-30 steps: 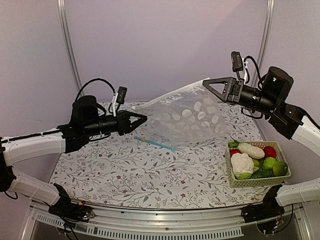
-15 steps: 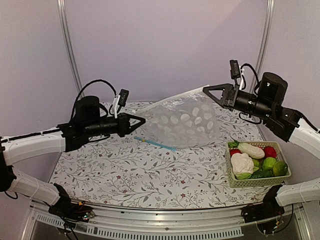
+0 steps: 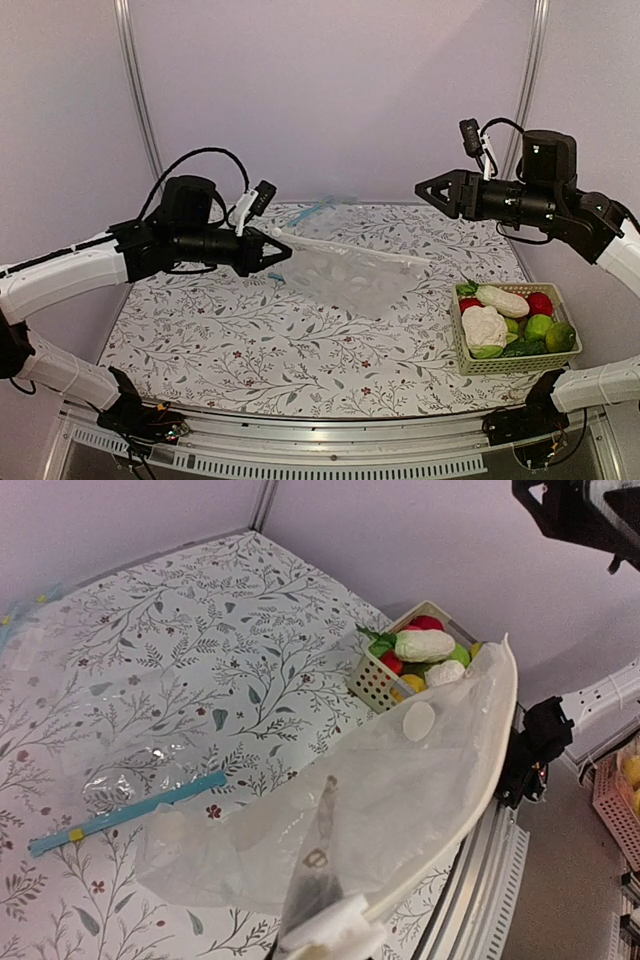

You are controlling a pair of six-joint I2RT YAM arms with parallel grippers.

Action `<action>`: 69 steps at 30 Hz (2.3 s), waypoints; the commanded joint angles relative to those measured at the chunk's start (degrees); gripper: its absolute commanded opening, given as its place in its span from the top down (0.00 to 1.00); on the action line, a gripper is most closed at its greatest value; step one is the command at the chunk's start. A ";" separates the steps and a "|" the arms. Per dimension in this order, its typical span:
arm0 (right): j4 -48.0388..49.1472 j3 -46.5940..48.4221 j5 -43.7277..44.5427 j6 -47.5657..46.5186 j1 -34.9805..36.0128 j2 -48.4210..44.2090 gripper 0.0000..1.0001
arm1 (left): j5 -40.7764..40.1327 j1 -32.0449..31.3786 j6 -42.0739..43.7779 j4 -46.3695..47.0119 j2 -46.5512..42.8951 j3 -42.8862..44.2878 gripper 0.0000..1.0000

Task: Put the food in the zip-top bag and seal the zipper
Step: Pass from the right arm to the left, then pass from the left arm to the right

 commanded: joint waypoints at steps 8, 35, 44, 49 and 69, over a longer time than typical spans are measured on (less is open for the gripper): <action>-4.50 7.46 -1.33 -8.37 8.89 7.01 0.37 | -0.65 -8.10 3.90 -8.13 11.23 11.87 1.00; 3.54 10.38 -3.69 -1.74 16.61 24.77 0.62 | 0.61 -10.96 2.68 -4.85 14.63 12.79 1.00; 3.83 10.79 -4.23 -2.38 17.24 26.11 0.71 | 0.92 -10.96 2.38 -3.93 15.13 12.64 1.00; 3.68 10.79 -4.28 -2.50 17.33 26.68 0.81 | 0.76 -10.96 2.28 -3.35 15.25 12.53 1.00; 1.98 8.06 0.37 -6.21 17.37 23.24 0.97 | -6.98 -10.01 0.63 -4.83 14.62 12.02 1.00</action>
